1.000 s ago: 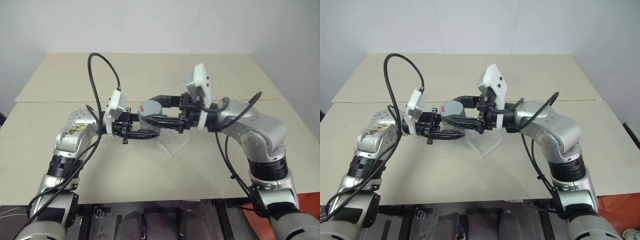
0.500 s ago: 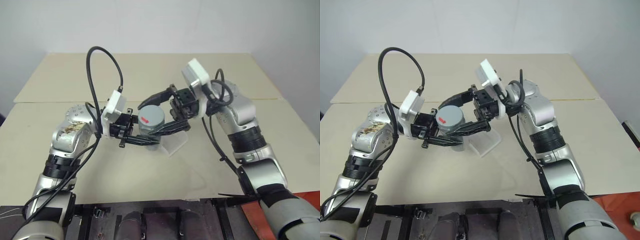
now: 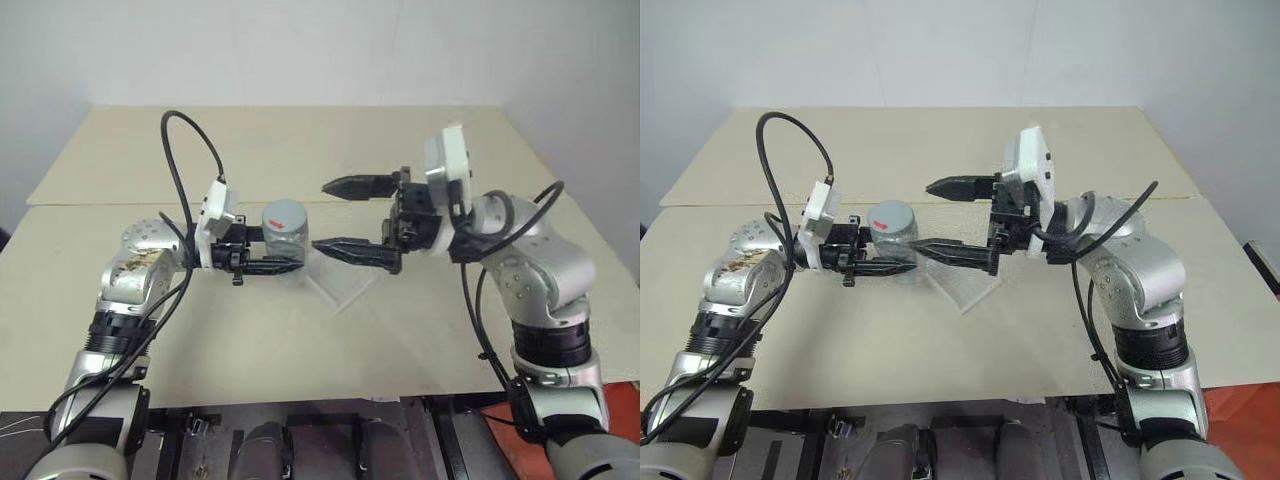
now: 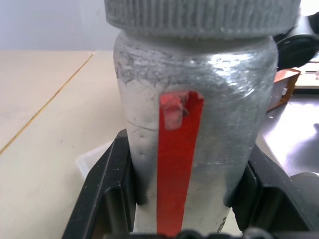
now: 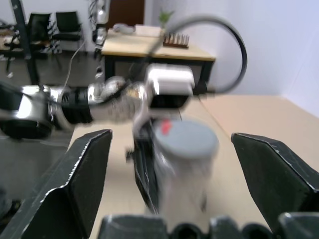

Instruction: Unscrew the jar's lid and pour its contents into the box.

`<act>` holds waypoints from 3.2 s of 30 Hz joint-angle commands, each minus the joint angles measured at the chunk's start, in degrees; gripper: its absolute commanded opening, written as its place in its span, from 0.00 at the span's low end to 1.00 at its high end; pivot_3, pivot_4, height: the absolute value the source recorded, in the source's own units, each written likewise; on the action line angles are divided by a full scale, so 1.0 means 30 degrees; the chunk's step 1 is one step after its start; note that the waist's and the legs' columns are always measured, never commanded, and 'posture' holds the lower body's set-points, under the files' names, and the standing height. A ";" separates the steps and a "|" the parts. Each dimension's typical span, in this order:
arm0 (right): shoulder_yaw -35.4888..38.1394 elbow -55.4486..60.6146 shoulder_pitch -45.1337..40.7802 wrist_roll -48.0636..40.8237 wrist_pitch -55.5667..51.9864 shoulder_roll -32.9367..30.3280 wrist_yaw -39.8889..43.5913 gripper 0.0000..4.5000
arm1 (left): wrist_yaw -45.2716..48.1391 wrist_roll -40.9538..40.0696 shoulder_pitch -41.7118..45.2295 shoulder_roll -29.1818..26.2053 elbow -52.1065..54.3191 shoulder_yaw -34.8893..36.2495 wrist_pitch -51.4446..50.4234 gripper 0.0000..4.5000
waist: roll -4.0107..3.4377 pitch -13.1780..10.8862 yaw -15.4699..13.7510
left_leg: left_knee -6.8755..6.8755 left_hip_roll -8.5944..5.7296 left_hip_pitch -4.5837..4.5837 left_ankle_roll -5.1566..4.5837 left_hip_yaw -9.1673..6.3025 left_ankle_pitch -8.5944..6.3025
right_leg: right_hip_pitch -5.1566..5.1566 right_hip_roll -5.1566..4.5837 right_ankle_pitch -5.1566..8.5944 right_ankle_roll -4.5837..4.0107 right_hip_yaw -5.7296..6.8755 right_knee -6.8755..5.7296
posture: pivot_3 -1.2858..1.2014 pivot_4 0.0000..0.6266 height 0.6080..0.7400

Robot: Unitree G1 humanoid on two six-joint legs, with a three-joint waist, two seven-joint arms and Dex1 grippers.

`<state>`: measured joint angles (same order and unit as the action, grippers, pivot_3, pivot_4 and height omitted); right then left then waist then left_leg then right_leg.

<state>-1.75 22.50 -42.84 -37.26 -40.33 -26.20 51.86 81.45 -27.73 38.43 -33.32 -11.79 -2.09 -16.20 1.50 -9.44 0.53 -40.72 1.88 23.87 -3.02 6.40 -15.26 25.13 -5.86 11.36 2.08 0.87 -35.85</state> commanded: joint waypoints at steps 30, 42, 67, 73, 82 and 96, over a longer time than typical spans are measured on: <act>-0.0221 -0.4003 -0.2035 0.2882 0.0979 -0.0821 -0.2932 0.99 | 0.0470 -0.0176 0.1221 -0.0389 0.0351 0.0266 0.0212 0.46 | 0.0000 0.0000 0.0067 | -0.0005 -0.0003 0.0016 -0.0115 0.0001 -0.0067 | 0.0005 0.0007 0.0001 -0.0001 0.0002 0.0010 | 0.52 0.24 1.00; 0.0630 -0.1426 -0.0878 0.1203 0.0552 -0.2112 -0.0938 0.99 | -0.0042 -0.0127 0.1117 0.0036 0.0205 0.0570 -0.0040 0.46 | 0.0001 -0.0001 0.0061 | -0.0005 -0.0001 0.0017 -0.0119 0.0006 -0.0070 | 0.0006 0.0007 0.0001 -0.0001 -0.0005 0.0013 | 0.52 0.24 1.00; -0.1819 -0.2260 -0.2855 0.2454 -0.0479 0.1134 -0.3942 0.99 | -0.0767 -0.0413 0.1224 0.0976 0.0487 0.1050 -0.0006 0.46 | 0.0000 0.0000 0.0068 | -0.0014 -0.0002 0.0037 -0.0036 -0.0002 -0.0020 | 0.0010 0.0007 0.0001 -0.0001 0.0004 0.0015 | 0.52 0.24 1.00; -0.1110 -0.2209 -0.2713 0.2228 -0.0524 0.0188 -0.3759 0.99 | -0.0760 -0.0544 0.1064 0.0758 0.0706 0.1158 -0.0120 0.46 | 0.0000 0.0000 0.0057 | -0.0015 -0.0003 0.0037 -0.0092 -0.0004 -0.0053 | 0.0011 0.0006 0.0001 -0.0001 0.0005 0.0016 | 0.52 0.24 1.00; -0.0560 -0.1833 -0.2489 0.1421 -0.0490 -0.0854 -0.3162 0.99 | -0.0757 -0.0531 0.0950 0.0611 0.0915 0.1209 -0.0288 0.46 | 0.0000 0.0000 0.0055 | -0.0015 -0.0001 0.0037 -0.0103 -0.0004 -0.0060 | 0.0011 0.0007 0.0001 -0.0001 0.0006 0.0015 | 0.52 0.24 1.00; -0.0103 0.0543 -0.1707 -0.0645 -0.1124 -0.1084 -0.2404 0.99 | -0.0996 -0.0662 0.0705 0.0505 0.1170 0.1068 -0.0436 0.46 | 0.0001 0.0000 0.0069 | -0.0015 0.0002 0.0037 -0.0112 -0.0008 -0.0065 | 0.0013 0.0007 0.0001 -0.0001 0.0004 0.0012 | 0.52 0.24 1.00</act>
<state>-3.65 20.92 -46.72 -37.24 -43.40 -29.85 44.78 78.61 -28.64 40.44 -31.49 -10.59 0.22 -17.54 1.50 -9.44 0.74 -40.76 1.89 23.98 -3.36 6.37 -15.45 25.17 -5.84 11.36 2.07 0.89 -35.82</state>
